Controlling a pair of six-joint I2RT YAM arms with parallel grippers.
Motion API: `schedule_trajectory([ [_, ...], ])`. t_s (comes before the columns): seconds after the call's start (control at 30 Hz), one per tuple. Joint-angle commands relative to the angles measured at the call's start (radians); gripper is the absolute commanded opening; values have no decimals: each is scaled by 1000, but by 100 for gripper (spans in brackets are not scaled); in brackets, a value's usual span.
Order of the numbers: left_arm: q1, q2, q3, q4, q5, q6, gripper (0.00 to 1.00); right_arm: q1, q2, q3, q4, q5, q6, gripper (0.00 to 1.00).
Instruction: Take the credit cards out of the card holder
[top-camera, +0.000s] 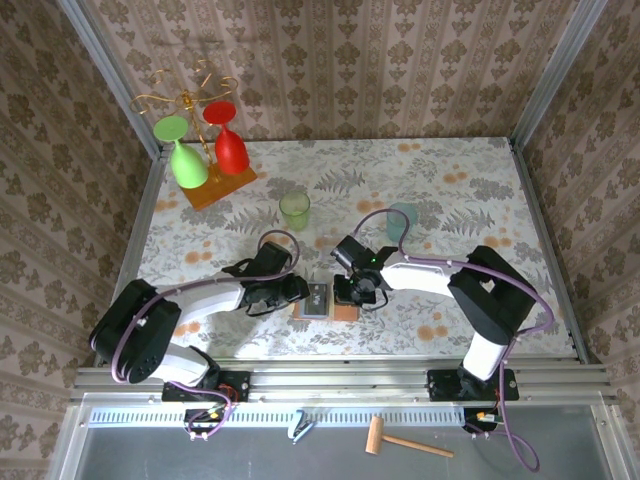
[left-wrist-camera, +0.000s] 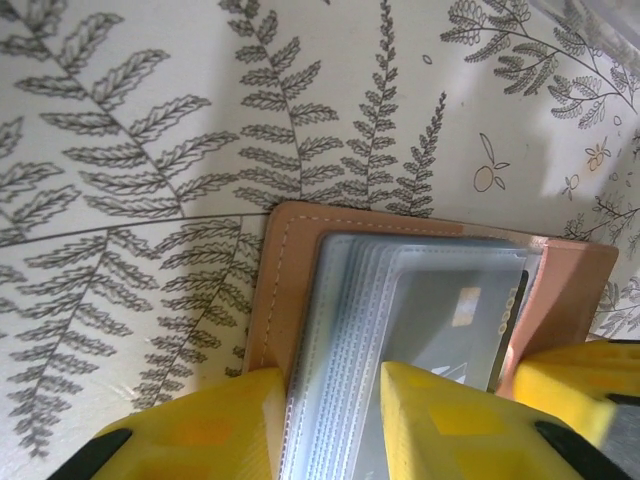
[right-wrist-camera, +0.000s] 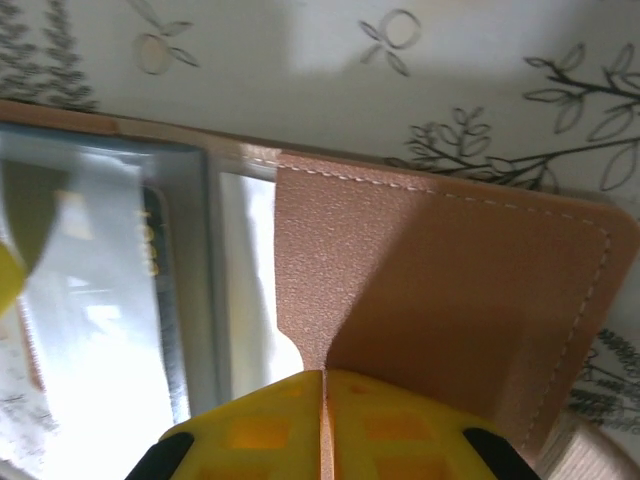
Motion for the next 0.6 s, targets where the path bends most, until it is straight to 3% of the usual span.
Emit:
schedule_trajectory([
  [0.0, -9, 33, 2, -15, -2, 16, 30, 5, 28, -27, -76, 90, -18, 10],
  [0.33, -35, 48, 0, 14, -8, -14, 29, -6, 9, -28, -106, 134, -69, 10],
  [0.57, -51, 33, 4, 26, -9, -35, 29, -22, -16, -30, -95, 97, -108, 10],
])
